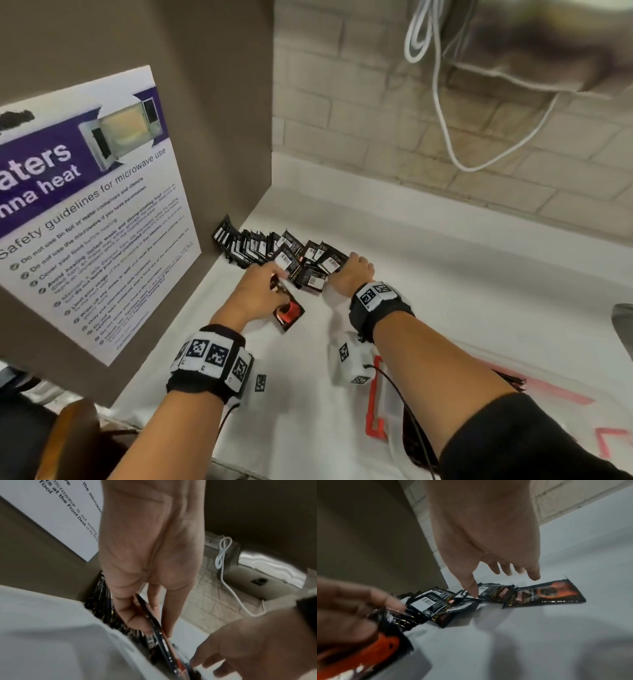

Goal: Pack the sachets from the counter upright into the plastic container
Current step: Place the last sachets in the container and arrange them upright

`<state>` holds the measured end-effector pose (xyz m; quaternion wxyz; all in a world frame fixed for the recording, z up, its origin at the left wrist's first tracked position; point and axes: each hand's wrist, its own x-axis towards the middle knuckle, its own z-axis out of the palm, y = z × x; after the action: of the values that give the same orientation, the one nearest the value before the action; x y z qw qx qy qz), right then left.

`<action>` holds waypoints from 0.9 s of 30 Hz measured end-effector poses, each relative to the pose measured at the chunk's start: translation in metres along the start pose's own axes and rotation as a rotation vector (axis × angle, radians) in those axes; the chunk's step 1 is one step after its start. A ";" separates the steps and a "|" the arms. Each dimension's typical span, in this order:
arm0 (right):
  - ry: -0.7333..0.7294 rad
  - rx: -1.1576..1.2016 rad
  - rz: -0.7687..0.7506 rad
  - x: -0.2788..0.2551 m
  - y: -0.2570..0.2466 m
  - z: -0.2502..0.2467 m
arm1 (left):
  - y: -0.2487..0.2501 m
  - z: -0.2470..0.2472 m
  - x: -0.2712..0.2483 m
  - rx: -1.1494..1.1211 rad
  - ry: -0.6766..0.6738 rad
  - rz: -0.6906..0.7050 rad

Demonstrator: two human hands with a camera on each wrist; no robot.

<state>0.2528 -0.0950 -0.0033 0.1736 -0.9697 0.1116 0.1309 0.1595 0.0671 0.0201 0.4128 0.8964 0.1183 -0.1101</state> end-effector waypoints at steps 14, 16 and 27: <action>0.017 0.005 -0.023 -0.003 0.011 -0.012 | 0.057 0.008 0.057 0.175 -0.124 0.118; 0.015 0.042 -0.022 -0.003 0.013 -0.022 | 0.054 0.017 0.062 0.253 -0.141 0.140; -0.241 -0.102 -0.016 0.003 0.036 -0.063 | 0.041 0.054 0.072 0.542 -0.134 0.240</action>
<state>0.2596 -0.1515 0.0415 0.1375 -0.9553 0.0755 0.2508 0.2351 0.0084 -0.0067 0.1757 0.9721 -0.0498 -0.1470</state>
